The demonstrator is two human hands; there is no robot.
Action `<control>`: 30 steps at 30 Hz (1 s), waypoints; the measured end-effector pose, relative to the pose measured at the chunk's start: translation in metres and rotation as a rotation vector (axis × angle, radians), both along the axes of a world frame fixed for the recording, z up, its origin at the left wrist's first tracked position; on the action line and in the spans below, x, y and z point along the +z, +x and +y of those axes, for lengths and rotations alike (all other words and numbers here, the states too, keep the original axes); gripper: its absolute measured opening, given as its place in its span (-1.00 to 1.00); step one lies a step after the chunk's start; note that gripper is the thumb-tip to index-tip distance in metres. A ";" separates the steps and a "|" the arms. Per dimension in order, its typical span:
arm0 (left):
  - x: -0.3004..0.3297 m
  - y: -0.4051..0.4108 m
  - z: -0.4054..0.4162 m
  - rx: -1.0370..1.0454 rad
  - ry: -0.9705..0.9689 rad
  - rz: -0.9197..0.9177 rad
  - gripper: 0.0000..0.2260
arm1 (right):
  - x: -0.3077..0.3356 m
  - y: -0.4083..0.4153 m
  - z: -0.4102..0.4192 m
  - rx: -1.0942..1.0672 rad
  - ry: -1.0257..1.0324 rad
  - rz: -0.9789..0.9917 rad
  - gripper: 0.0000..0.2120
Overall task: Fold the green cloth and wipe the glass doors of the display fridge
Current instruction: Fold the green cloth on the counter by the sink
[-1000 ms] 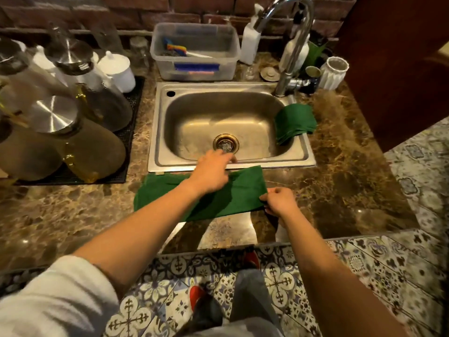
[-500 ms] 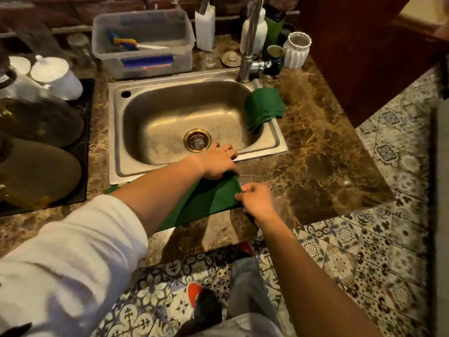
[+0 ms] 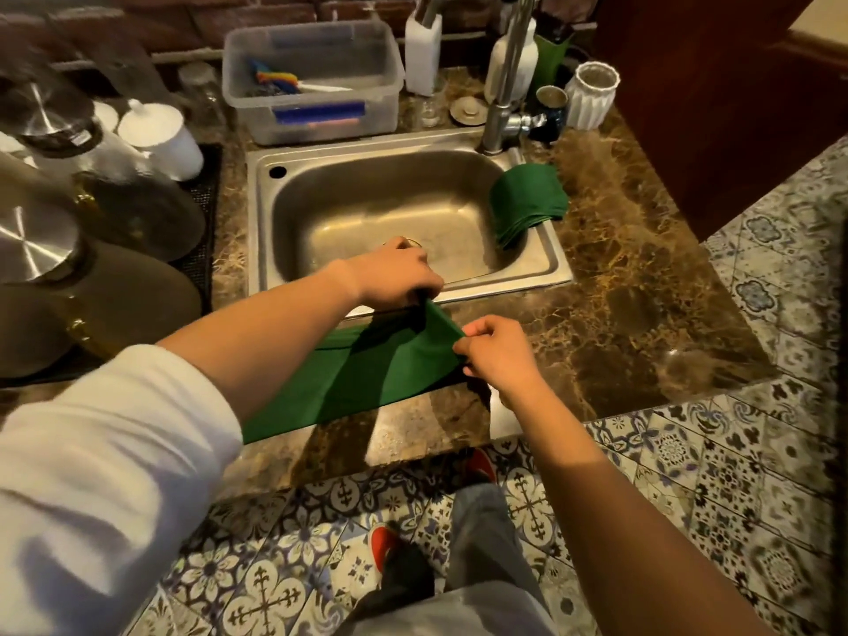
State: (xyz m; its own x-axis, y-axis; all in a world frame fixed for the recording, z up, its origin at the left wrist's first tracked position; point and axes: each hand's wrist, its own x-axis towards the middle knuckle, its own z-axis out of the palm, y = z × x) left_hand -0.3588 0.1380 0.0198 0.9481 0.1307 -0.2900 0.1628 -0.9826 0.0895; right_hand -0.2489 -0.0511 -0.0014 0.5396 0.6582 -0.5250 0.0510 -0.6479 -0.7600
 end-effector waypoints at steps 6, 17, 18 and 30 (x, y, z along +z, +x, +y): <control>0.026 -0.062 0.009 0.044 0.073 -0.049 -0.79 | 0.015 -0.064 0.023 0.129 0.058 -0.021 -0.84; 0.023 -0.199 0.008 0.280 0.158 -0.131 -0.83 | 0.010 -0.184 0.050 0.433 0.077 -0.111 -0.78; 0.020 -0.209 0.006 0.298 0.167 -0.121 -0.81 | 0.008 -0.193 0.050 0.458 0.058 -0.117 -0.78; -0.038 -0.244 -0.029 0.595 0.229 0.101 -0.70 | -0.017 -0.202 0.035 0.569 -0.044 -0.047 -0.84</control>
